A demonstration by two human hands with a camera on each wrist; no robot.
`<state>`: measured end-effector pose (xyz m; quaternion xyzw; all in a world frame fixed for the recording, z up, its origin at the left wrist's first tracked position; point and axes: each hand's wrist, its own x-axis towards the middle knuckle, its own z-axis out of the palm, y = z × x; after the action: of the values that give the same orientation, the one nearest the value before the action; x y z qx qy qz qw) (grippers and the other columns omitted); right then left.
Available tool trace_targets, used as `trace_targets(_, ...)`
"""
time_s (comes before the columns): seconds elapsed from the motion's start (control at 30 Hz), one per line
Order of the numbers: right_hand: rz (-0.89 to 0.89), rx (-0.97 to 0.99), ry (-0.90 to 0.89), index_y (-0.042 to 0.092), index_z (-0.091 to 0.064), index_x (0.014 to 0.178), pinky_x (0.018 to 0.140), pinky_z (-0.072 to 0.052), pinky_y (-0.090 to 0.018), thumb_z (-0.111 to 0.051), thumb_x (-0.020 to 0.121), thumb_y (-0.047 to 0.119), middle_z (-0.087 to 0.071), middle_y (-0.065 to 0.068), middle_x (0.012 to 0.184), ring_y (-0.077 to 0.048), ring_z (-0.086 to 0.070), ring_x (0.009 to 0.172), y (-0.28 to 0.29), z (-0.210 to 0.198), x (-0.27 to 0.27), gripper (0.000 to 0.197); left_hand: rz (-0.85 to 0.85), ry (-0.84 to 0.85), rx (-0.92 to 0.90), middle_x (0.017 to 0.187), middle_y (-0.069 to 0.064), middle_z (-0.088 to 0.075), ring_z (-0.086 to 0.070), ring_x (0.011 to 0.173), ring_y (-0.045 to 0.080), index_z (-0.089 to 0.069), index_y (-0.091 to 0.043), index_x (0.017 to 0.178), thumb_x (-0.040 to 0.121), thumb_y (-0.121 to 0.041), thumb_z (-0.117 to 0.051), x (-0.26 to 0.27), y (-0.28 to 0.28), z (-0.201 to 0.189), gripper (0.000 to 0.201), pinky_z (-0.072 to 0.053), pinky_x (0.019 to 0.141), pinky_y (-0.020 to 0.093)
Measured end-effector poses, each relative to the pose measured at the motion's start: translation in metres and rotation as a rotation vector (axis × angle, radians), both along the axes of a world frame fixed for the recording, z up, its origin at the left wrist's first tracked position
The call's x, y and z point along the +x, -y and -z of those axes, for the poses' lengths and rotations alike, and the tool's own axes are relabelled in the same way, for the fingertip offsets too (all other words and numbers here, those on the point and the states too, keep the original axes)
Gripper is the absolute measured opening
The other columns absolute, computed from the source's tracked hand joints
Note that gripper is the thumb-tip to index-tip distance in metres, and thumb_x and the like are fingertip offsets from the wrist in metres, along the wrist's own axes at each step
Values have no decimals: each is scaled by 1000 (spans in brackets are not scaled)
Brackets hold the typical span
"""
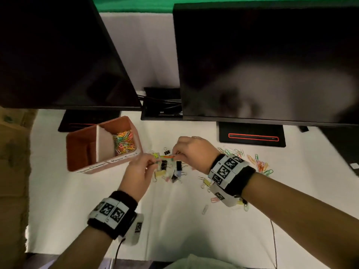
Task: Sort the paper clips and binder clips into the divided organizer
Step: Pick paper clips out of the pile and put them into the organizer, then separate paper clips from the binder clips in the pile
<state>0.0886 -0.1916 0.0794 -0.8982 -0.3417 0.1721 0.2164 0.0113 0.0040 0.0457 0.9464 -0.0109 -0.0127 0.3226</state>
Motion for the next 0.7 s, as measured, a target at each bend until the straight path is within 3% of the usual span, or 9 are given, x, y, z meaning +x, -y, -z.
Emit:
trace_targets(0.17,-36,66,-36,16,-63,110,89,-45,-35,-55,91,27,-58,-5,111,-23,-56,101,-102,-21,33,24,-261,31,73,86,8,-65,-59,79,20,-64,-7,91,83,-9,-64,33,-79,-24,8,-45,73,28)
trace_targets(0.33,60,75,-186,19,-56,122,99,-45,-37,-62,87,24,-57,-4,125,-22,-55,113,-164,-2,52,36,-333,-180,-2,100,11,-69,-64,93,22,-66,-5,100,80,-11,-69,48,-103,-11,20,-48,88,27)
trace_targets(0.5,113,183,-284,21,-47,132,98,-47,-33,-59,89,30,-52,-5,133,-18,-58,111,-158,10,52,46,-301,-152,8,109,10,-62,-61,97,22,-62,-11,113,77,-12,-72,37,-110,-8,37,-49,92,34)
trace_targets(0.63,159,261,-247,21,-48,131,89,-46,-23,-44,97,33,-51,-1,133,-14,-58,110,-123,9,47,36,-234,-87,-84,103,0,-63,-62,88,12,-65,-16,104,80,-21,-70,22,-102,-11,26,-51,83,24)
trace_targets(0.7,172,230,-204,22,-52,126,89,-47,-24,-43,97,35,-55,2,127,-10,-58,101,-94,12,41,33,-146,-105,-126,97,-4,-63,-61,82,7,-65,-16,100,82,-24,-68,15,-88,-12,20,-49,75,16)
